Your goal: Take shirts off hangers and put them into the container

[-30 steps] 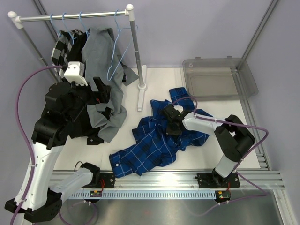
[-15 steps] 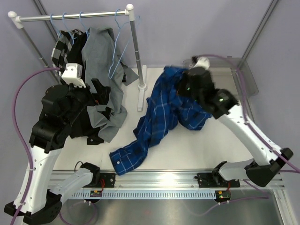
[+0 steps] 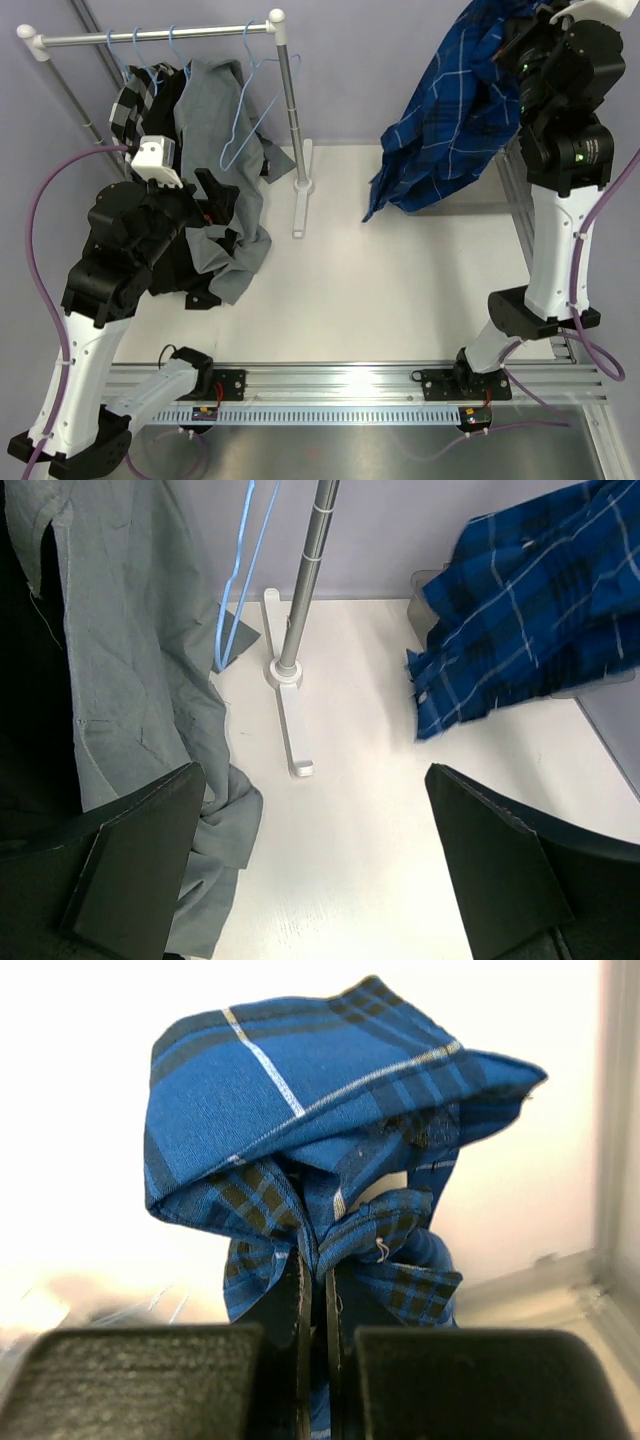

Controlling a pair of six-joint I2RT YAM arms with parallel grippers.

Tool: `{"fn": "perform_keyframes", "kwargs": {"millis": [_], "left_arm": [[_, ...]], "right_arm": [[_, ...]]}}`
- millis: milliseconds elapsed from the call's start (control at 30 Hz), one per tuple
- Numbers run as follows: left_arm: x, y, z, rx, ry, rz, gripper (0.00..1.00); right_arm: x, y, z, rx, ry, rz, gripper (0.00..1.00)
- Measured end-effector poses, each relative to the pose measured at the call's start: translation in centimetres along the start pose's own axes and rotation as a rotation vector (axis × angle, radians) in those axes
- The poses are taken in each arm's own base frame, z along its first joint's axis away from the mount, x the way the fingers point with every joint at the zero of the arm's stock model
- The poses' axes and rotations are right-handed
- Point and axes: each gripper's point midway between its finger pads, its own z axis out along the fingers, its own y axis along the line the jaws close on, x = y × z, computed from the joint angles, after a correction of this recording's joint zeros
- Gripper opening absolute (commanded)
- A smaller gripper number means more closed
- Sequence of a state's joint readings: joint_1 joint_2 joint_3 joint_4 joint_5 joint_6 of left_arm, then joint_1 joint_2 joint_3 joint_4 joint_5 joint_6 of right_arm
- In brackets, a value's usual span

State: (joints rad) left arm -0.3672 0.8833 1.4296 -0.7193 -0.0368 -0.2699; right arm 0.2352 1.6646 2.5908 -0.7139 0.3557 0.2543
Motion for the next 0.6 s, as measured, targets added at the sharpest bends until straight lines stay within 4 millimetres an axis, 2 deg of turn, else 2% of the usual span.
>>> {"fn": "perform_keyframes", "kwargs": {"millis": [167, 267, 333, 367, 433, 500, 600], "left_arm": [[0.1, -0.2, 0.0, 0.011, 0.003, -0.014, 0.99], [0.4, -0.4, 0.1, 0.019, 0.013, -0.02, 0.99], [0.9, -0.4, 0.3, 0.021, 0.026, -0.022, 0.99], [1.1, -0.4, 0.4, 0.023, 0.032, -0.023, 0.99], [1.6, -0.3, 0.5, 0.023, 0.045, -0.026, 0.99], [1.8, -0.3, 0.6, 0.024, 0.052, -0.029, 0.99], [2.1, -0.3, 0.5, 0.026, 0.057, -0.036, 0.99]], "right_arm": [[-0.9, -4.9, 3.7, 0.096, -0.068, -0.026, 0.0], [0.1, -7.6, 5.6, 0.139, -0.071, -0.043, 0.0], [1.9, -9.9, 7.2, 0.171, -0.05, -0.056, 0.0], [3.0, -11.3, 7.9, 0.193, -0.032, -0.064, 0.0], [6.8, -14.6, 9.4, 0.242, 0.028, -0.081, 0.0], [11.7, -18.1, 10.4, 0.294, 0.116, -0.092, 0.0], [20.0, -22.8, 10.5, 0.363, 0.276, -0.109, 0.0]]}}
